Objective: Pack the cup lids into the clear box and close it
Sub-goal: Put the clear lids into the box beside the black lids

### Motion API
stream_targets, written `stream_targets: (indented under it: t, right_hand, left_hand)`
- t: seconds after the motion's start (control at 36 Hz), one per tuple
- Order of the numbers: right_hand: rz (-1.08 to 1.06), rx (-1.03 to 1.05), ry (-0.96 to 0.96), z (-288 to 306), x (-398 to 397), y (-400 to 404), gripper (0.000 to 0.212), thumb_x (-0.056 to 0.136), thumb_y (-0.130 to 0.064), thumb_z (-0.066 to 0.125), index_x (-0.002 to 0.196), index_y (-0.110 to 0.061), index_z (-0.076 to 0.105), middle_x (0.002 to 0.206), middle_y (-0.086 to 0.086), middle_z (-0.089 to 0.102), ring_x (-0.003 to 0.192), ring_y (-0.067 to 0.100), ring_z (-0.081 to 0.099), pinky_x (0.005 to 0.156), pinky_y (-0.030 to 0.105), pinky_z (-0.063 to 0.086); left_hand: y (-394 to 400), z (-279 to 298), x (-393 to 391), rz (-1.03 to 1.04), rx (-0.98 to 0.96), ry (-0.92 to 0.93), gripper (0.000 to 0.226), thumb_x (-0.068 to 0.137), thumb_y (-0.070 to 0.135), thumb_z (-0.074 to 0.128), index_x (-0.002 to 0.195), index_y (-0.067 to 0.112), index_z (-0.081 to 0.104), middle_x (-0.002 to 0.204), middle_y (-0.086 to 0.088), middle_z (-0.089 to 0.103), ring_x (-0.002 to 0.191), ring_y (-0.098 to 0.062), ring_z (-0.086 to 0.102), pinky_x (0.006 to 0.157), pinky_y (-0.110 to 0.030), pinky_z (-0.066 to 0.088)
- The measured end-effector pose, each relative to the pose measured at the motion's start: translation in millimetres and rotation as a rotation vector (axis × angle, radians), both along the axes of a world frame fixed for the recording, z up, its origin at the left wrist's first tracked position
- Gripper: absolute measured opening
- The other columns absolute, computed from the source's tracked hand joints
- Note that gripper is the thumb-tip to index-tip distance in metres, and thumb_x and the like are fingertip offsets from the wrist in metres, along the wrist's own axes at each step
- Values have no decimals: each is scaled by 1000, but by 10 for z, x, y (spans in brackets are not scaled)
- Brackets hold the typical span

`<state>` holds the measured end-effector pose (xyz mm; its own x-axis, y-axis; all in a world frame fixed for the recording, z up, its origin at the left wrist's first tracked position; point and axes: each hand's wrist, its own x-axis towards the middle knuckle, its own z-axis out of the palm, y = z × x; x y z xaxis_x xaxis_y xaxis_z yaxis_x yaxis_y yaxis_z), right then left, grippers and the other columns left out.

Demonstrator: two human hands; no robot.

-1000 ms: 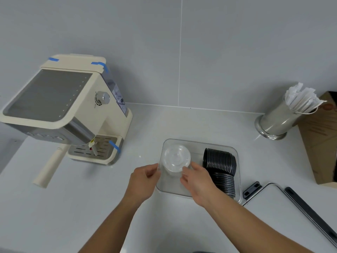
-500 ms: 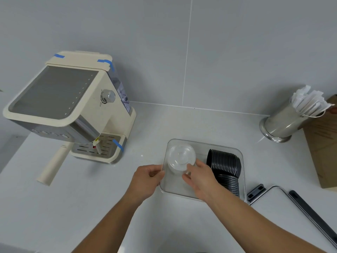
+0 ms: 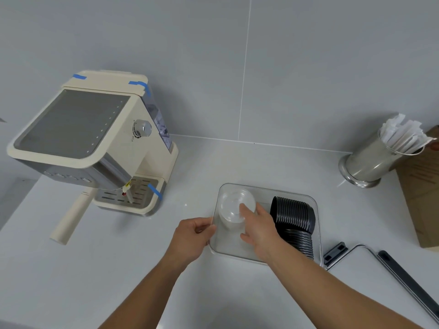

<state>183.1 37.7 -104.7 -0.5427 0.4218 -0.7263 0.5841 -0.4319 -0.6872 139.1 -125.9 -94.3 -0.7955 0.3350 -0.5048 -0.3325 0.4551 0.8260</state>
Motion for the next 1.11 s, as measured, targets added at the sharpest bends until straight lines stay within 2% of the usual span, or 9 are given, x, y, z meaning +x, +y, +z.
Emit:
stream_targets:
  t: [0.11, 0.25, 0.39, 0.5, 0.58, 0.78, 0.97, 1.06, 1.11]
  right_hand:
    - [9, 98, -2, -49, -76, 0, 6, 90, -30, 61, 94, -31, 56, 88, -7, 59, 76, 13, 54, 90, 51, 54]
    - [50, 233, -64, -61, -125, -20, 30, 85, -35, 62, 113, -23, 61, 103, 1, 65, 96, 25, 63, 89, 45, 56]
    - [88, 288, -96, -12, -127, -1, 31, 87, -33, 63, 115, -20, 62, 107, 3, 66, 97, 25, 62, 85, 36, 53]
    - [88, 287, -104, 0, -130, 5, 32, 85, -33, 65, 114, -19, 63, 105, 4, 67, 96, 24, 63, 85, 36, 55]
    - [88, 265, -110, 14, -129, 4, 35, 84, -34, 65, 116, -19, 62, 106, 4, 67, 97, 26, 64, 87, 39, 55]
    - [56, 93, -96, 10, -147, 48, 58, 78, -40, 65, 132, -19, 56, 121, 4, 64, 107, 25, 61, 90, 38, 53]
    - [-37, -82, -72, 138, -95, 127, 40, 91, -35, 61, 124, -13, 56, 122, 7, 60, 115, 24, 57, 91, 35, 50]
    - [-63, -129, -48, 252, -25, 162, 39, 94, -34, 59, 126, -12, 56, 120, 4, 58, 117, 23, 55, 80, 29, 45]
    - [-74, -135, -18, 329, 42, 190, 41, 95, -31, 60, 130, -12, 54, 120, 2, 54, 114, 21, 50, 90, 28, 39]
  left_hand:
    - [-2, -16, 0, 2, 0, 16, 33, 90, 15, 67, 82, 46, 74, 88, 12, 78, 92, -20, 73, 88, -40, 60]
    - [5, -33, 11, 17, 7, 26, 35, 90, 15, 67, 81, 48, 73, 88, 15, 78, 91, -17, 73, 88, -39, 60]
    - [17, -40, 13, 28, -8, 28, 35, 90, 15, 67, 81, 48, 72, 86, 17, 78, 89, -13, 73, 87, -37, 60]
    - [28, -30, 32, 36, -24, 22, 25, 90, 15, 67, 94, 38, 77, 86, 18, 77, 88, -8, 72, 86, -34, 60]
    - [37, -5, 47, 44, -36, 18, 22, 91, 17, 66, 109, 25, 76, 89, 21, 75, 89, -5, 71, 87, -31, 59]
    - [50, 22, 69, 68, -66, 4, 20, 89, 20, 67, 104, 27, 78, 94, 11, 78, 92, -10, 72, 92, -38, 58]
    - [48, 80, 114, 62, -143, -19, 47, 90, 35, 65, 134, 21, 59, 122, 1, 66, 111, -21, 65, 102, -43, 51]
    - [4, 121, 151, 101, -120, -26, 51, 89, 41, 63, 136, 22, 57, 130, 1, 63, 117, -19, 61, 105, -42, 48]
    - [-30, 185, 177, 134, -97, -28, 49, 90, 40, 62, 135, 22, 58, 128, 0, 64, 114, -18, 62, 104, -41, 49]
